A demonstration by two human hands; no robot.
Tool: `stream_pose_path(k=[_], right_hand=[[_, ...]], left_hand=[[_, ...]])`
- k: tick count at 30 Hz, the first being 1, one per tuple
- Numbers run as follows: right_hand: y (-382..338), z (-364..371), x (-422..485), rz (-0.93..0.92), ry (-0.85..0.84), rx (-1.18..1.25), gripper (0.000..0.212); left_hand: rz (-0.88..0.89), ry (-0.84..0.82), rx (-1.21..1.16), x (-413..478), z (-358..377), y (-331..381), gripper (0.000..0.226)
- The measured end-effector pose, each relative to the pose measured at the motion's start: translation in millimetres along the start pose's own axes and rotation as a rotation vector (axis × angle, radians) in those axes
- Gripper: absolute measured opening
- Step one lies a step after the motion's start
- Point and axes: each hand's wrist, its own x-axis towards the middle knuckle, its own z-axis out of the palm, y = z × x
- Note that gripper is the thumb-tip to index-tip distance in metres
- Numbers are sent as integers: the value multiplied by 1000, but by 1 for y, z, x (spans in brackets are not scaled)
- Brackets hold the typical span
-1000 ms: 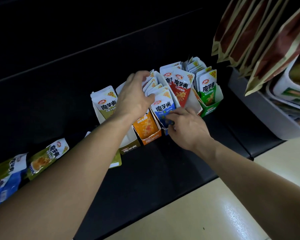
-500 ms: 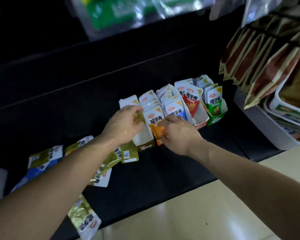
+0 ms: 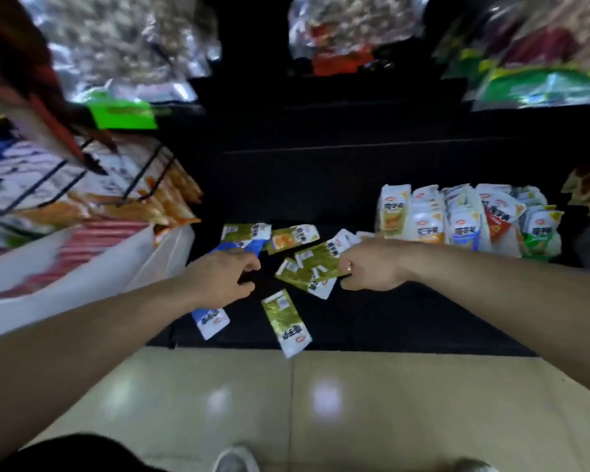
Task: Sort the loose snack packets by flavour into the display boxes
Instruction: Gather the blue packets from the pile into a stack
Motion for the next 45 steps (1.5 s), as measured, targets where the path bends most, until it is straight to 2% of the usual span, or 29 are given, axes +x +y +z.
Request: stream_pose_path(k=[7, 12, 16, 18, 20, 23, 25, 29, 31, 33, 35, 37, 39, 40, 42, 45], right_hand=[[-54, 95, 97, -29, -45, 82, 41], [-83, 147, 149, -47, 0, 154, 45], [-99, 165, 176, -84, 72, 263, 45], [-106, 171, 188, -114, 127, 290, 43], [-111, 176, 200, -157, 194, 295, 44], [-116, 180, 216, -209, 259, 321, 49], [-119, 183, 222, -275, 280, 316, 54], [-124, 187, 228, -388, 240, 332, 62], [-123, 185, 231, -389, 322, 409, 50], [-120, 176, 235, -366, 473, 546, 23], [-115, 160, 238, -330, 551, 652, 9], [-112, 146, 245, -304, 507, 761, 14], [-113, 136, 252, -285, 478, 855, 6], [-113, 133, 258, -265, 518, 813, 13], [-111, 128, 277, -211, 547, 523, 41], [-109, 120, 305, -152, 326, 113, 69]], left_hand=[[-261, -19, -149, -25, 102, -95, 40], [-321, -34, -117, 1, 168, -134, 71], [-238, -33, 26, 19, 203, -154, 101], [-193, 25, 109, 24, 217, -161, 112], [-159, 146, 137, 26, 226, -161, 104], [-38, 406, 140, 22, 242, -153, 65], [32, 499, 101, 18, 251, -147, 47], [61, 528, 3, 19, 245, -143, 29], [50, 567, -70, 25, 229, -141, 24], [20, 583, -192, 31, 207, -136, 26], [-72, 526, -352, 36, 189, -132, 25], [-224, 409, -520, 43, 183, -130, 24], [-348, 343, -722, 47, 188, -133, 21], [-388, 347, -806, 47, 190, -136, 17], [-457, 387, -913, 47, 197, -142, 15], [-582, 448, -929, 47, 204, -152, 13]])
